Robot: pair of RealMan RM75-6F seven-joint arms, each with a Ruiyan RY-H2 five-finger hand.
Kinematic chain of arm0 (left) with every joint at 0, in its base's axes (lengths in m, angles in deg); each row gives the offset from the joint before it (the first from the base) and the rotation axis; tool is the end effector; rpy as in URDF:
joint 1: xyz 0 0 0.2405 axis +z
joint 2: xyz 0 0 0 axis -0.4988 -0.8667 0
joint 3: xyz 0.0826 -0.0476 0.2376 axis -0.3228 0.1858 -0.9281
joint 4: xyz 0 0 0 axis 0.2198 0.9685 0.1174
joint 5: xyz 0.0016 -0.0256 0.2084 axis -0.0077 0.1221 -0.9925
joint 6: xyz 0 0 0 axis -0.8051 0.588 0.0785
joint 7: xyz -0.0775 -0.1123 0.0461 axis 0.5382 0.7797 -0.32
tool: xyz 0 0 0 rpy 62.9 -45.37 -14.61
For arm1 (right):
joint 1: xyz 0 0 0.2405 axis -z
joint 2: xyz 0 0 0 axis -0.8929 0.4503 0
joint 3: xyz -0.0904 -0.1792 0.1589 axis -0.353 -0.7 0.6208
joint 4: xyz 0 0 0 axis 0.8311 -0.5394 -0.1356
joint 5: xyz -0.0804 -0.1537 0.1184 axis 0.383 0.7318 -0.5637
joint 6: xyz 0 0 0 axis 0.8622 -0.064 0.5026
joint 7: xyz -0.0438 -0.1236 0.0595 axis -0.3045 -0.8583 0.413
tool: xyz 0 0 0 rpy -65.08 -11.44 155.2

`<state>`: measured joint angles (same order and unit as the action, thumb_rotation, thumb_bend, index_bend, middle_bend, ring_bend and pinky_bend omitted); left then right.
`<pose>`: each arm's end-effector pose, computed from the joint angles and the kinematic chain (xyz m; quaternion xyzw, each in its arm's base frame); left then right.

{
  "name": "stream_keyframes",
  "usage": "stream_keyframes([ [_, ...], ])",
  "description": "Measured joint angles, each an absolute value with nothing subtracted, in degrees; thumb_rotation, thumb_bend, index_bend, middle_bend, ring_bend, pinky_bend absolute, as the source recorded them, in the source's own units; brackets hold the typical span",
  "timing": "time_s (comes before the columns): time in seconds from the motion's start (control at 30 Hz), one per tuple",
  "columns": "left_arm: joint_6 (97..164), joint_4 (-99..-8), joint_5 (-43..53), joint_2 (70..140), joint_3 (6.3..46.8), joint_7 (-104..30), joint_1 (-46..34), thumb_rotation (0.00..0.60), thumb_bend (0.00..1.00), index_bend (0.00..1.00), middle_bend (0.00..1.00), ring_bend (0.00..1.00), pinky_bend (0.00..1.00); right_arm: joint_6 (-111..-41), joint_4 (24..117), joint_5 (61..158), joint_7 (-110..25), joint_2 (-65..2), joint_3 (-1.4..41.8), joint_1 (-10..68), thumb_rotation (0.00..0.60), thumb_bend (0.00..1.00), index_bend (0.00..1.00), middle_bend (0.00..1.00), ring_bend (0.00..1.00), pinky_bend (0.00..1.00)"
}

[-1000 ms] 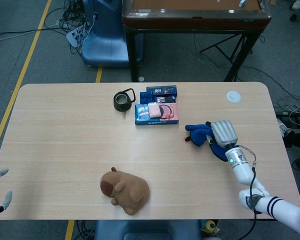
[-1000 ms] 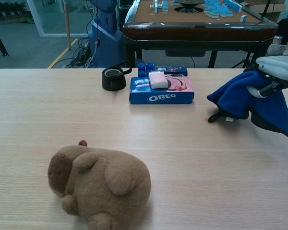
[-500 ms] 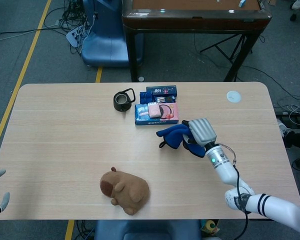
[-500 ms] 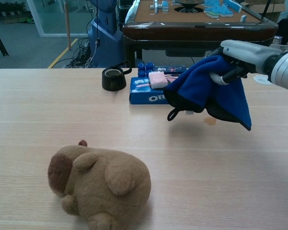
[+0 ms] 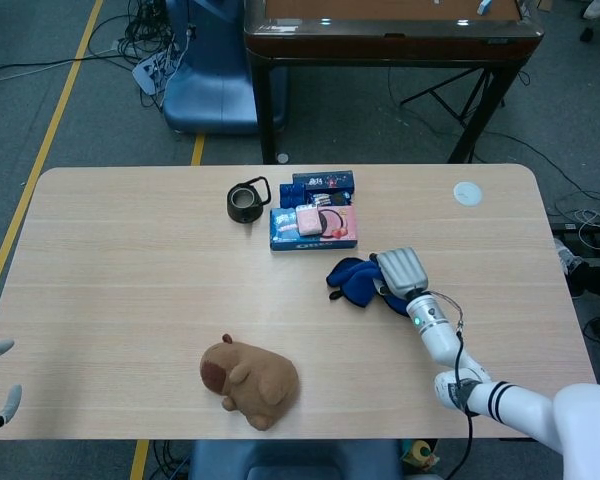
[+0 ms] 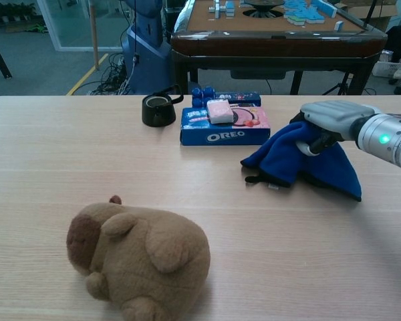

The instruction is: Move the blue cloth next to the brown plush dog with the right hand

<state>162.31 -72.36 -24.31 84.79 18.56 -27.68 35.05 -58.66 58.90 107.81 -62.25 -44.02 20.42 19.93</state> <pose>-0.3224 0.1153 0.1823 -0.5341 -0.4066 -0.4316 0.6026 -0.2101 -0.3844 -0.0335 0.7420 -0.3805 0.2800 0.4756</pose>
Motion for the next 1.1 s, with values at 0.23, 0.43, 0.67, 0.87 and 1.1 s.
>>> stream_keyframes([
  [0.23, 162.37, -72.19, -24.2, 84.81, 18.58, -27.46, 35.16, 0.6, 0.36, 0.21, 0.05, 0.04, 0.02, -57.0, 54.63, 105.73, -65.19, -45.93, 19.37, 19.68, 0.6, 0.66, 0.7, 0.6, 0.55, 0.78],
  [0.43, 162.49, -72.23, -24.44, 84.79, 18.53, -27.45, 35.21, 0.6, 0.36, 0.21, 0.05, 0.04, 0.02, -56.02, 51.08, 103.1, -67.45, -46.67, 19.21, 19.89, 0.6, 0.65, 0.7, 0.6, 0.55, 0.78],
  [0.67, 162.28, -72.24, -24.73, 84.96, 18.45, -27.69, 35.05, 0.6, 0.36, 0.21, 0.05, 0.04, 0.02, -56.08, 48.21, 100.73, -69.52, -46.19, 19.66, 20.59, 0.6, 0.65, 0.7, 0.6, 0.55, 0.78],
  [0.87, 162.05, -72.0, -24.56, 85.04, 18.45, -27.46, 35.01, 0.6, 0.36, 0.21, 0.05, 0.04, 0.02, -56.49, 46.43, 99.0, -71.08, -45.37, 20.51, 20.93, 0.6, 0.65, 0.7, 0.6, 0.55, 0.78],
  [1.1, 161.93, -71.83, -24.43, 85.07, 18.5, -27.3, 34.95, 0.6, 0.36, 0.21, 0.05, 0.04, 0.02, -54.94, 45.65, 98.25, -72.31, -47.61, 20.63, 20.14, 0.6, 0.65, 0.7, 0.6, 0.54, 0.78],
])
